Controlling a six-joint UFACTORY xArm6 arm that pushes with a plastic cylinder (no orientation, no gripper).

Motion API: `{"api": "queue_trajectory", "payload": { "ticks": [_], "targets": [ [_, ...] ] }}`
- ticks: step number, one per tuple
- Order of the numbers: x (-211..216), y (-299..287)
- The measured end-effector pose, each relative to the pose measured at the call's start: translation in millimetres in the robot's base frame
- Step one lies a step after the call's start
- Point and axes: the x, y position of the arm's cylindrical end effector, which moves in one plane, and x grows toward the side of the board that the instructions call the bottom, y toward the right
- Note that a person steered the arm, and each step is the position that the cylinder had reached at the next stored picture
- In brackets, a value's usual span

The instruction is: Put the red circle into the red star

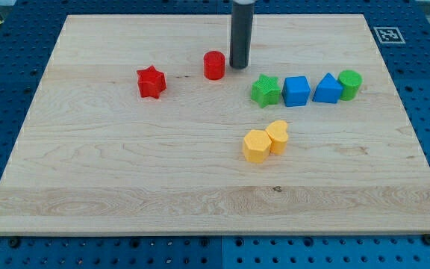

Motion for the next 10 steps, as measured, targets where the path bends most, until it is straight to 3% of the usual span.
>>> {"api": "queue_trajectory", "payload": {
  "ticks": [1, 2, 5, 6, 8, 10],
  "targets": [
    [-2.1, -30.6],
    [26.5, -51.1],
    [58.1, -33.5],
    [86.7, -43.3],
    [85.6, -103.0],
    [52.1, -114.9]
  ]
}}
